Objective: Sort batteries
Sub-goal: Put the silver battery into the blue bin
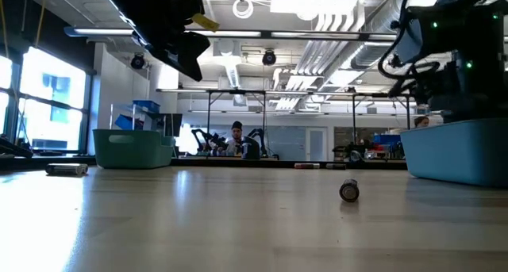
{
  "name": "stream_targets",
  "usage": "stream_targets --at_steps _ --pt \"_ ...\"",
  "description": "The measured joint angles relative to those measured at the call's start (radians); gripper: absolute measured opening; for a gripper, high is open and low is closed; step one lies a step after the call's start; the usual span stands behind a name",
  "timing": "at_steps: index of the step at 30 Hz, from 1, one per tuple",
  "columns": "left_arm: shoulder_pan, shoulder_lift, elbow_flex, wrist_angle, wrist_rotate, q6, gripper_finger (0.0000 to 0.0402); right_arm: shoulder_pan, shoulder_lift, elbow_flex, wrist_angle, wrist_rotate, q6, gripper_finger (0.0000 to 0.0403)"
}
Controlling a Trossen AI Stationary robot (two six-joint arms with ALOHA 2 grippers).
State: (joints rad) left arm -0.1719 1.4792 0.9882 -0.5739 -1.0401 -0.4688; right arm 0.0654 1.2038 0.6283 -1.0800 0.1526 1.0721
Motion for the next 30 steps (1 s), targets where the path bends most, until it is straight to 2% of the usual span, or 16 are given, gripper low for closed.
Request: stream_targets --at_steps 3,6,10,13,15,17,21,24,30 --pt "0.000 0.000 0.000 0.000 0.000 0.000 0.0170 0.018 0.000 0.087 -0.080 0.084 -0.026 0.0154" --pt "0.000 0.000 0.000 0.000 0.000 -0.002 0.0170 0.055 0.000 0.183 -0.079 0.168 -0.121 0.0155" --pt "0.000 0.000 0.000 0.000 0.001 -0.017 0.0170 0.112 -0.001 0.263 0.120 0.241 -0.380 0.0155" --pt "0.000 0.000 0.000 -0.001 0.002 -0.017 0.0170 0.143 0.010 0.251 0.389 0.163 -0.746 0.0155" --pt "-0.005 0.000 0.000 -0.001 0.008 -0.018 0.0170 0.146 0.035 0.223 0.576 0.062 -1.002 0.0156" --pt "-0.016 0.000 0.000 -0.002 0.010 -0.018 0.0170 0.145 0.076 0.187 0.753 -0.050 -1.176 0.0156" --pt "-0.035 0.000 0.000 -0.005 0.010 -0.017 0.0170 0.144 0.189 0.130 1.008 -0.267 -1.361 0.0156" --pt "-0.044 0.000 0.000 -0.006 0.010 -0.017 0.0170 0.144 0.292 0.120 1.076 -0.376 -1.463 0.0156" --pt "-0.048 0.000 0.000 -0.006 0.010 -0.016 0.0170 0.137 0.481 0.120 1.178 -0.415 -1.587 0.0156"
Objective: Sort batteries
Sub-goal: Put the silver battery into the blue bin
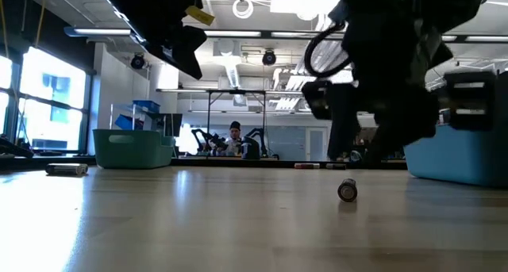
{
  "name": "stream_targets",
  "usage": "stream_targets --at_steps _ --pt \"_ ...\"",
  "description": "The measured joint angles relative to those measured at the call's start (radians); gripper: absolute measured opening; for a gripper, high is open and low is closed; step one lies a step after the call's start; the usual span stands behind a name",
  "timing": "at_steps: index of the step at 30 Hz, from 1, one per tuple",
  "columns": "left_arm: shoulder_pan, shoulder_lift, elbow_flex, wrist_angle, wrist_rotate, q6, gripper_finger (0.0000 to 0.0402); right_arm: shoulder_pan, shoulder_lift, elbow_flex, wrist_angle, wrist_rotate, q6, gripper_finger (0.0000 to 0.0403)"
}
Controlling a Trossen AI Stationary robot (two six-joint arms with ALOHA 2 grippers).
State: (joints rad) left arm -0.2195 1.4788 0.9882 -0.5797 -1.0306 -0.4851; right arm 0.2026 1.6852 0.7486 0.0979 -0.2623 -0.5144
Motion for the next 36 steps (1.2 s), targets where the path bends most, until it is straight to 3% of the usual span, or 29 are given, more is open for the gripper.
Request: stream_targets --at_steps 8,12,17,20,23,29,36 --pt "0.000 0.000 0.000 0.001 0.000 0.008 0.0170 -0.036 0.123 0.040 0.028 -0.109 -0.044 0.0144" --pt "0.001 0.000 0.000 0.002 -0.001 0.008 0.0170 -0.048 0.141 0.043 0.031 -0.127 -0.043 0.0103" --pt "0.001 0.000 0.000 0.002 -0.001 0.008 0.0170 -0.051 0.131 0.044 0.024 -0.107 0.048 0.0023" --pt "0.001 0.000 0.000 0.003 -0.001 0.004 0.0170 -0.052 0.084 0.042 0.000 -0.069 0.124 0.0023" --pt "0.001 0.000 0.000 0.002 -0.001 0.000 0.0170 -0.052 -0.024 0.043 -0.051 0.040 0.284 0.0029" --pt "0.001 0.000 0.000 0.002 -0.002 0.000 0.0170 -0.052 -0.341 0.043 -0.435 0.282 0.666 0.0021" --pt "0.001 0.000 0.000 0.002 -0.005 -0.001 0.0170 -0.037 -0.626 0.043 -0.956 0.396 1.295 0.0021"
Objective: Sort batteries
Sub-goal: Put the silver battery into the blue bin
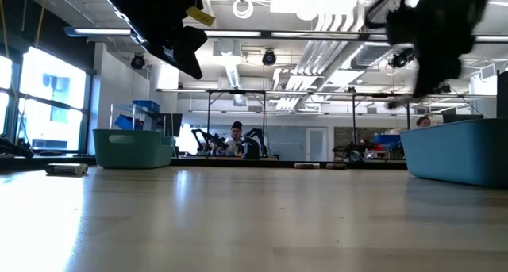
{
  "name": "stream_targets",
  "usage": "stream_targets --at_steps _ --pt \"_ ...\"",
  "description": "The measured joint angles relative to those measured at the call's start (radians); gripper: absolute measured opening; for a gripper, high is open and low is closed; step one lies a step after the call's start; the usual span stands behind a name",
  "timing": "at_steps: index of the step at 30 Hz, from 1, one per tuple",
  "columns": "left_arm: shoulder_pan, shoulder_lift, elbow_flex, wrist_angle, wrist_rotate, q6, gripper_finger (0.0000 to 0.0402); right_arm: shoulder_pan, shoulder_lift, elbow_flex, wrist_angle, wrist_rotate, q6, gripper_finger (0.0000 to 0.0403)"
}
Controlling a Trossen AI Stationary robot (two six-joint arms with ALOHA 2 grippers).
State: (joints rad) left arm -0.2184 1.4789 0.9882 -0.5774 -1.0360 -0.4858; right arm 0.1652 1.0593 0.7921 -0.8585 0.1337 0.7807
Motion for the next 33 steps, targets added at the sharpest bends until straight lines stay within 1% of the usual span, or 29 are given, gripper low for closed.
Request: stream_targets --at_steps 3,6,8,11,13,17,22,27,31,33 --pt "0.000 0.000 0.000 0.000 -0.001 0.000 0.0170 0.027 -0.033 0.000 -0.209 0.013 0.201 0.0021" --pt "0.000 0.000 0.000 0.000 -0.005 0.000 0.0170 0.048 -0.024 -0.003 -0.373 0.014 0.370 0.0021" --pt "0.000 0.000 0.000 0.000 -0.007 0.000 0.0170 0.052 -0.007 -0.015 -0.430 0.008 0.459 0.0021" --pt "0.000 0.000 0.000 0.000 -0.008 0.000 0.0170 0.044 0.026 -0.048 -0.430 -0.046 0.498 0.0021" --pt "0.000 0.000 0.000 0.000 -0.009 0.000 0.0170 0.029 0.060 -0.069 -0.416 -0.078 0.485 0.0021" --pt "0.000 0.000 0.000 0.000 -0.009 0.000 0.0170 -0.004 0.142 -0.068 -0.406 -0.092 0.443 0.0024" --pt "0.000 0.000 0.000 0.000 -0.014 0.000 0.0170 -0.071 0.242 -0.068 -0.379 -0.111 0.344 0.0026" --pt "0.000 0.000 0.000 0.000 -0.014 0.000 0.0170 -0.132 0.312 -0.069 -0.338 -0.110 0.229 0.0028" --pt "0.000 0.000 0.000 0.000 -0.015 0.000 0.0170 -0.163 0.343 -0.069 -0.321 -0.100 0.160 0.0029" --pt "0.000 0.000 0.000 0.000 -0.015 0.000 0.0170 -0.173 0.347 -0.069 -0.317 -0.078 0.134 0.0031"
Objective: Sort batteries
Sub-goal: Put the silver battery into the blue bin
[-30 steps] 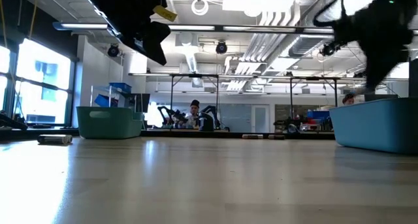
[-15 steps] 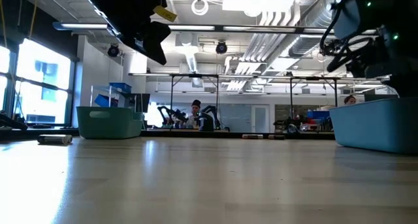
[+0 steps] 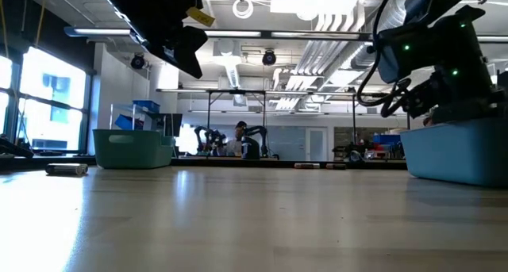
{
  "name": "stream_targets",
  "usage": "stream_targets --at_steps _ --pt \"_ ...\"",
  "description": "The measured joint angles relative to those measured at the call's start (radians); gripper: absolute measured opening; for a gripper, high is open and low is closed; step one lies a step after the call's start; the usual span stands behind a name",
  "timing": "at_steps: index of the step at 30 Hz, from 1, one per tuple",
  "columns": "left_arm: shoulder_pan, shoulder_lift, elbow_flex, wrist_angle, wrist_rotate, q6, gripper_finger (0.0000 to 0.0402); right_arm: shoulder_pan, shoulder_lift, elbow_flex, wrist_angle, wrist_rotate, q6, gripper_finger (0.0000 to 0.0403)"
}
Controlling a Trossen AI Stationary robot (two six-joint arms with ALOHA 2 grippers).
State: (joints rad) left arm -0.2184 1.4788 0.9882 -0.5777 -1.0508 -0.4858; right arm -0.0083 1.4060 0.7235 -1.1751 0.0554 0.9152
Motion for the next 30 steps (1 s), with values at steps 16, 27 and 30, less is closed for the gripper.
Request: stream_targets --at_steps 16,27,30 --pt "0.000 0.000 0.000 -0.001 0.000 0.008 0.0170 -0.004 -0.115 0.003 -0.026 0.091 -0.048 0.0172" --pt "-0.001 -0.001 0.000 -0.123 0.162 0.038 0.0170 0.090 -0.283 0.081 0.147 0.564 -0.109 0.0174" --pt "-0.003 -0.006 0.000 -0.263 0.252 -0.024 0.0170 0.122 -0.289 0.081 0.286 0.740 -0.163 0.0174"
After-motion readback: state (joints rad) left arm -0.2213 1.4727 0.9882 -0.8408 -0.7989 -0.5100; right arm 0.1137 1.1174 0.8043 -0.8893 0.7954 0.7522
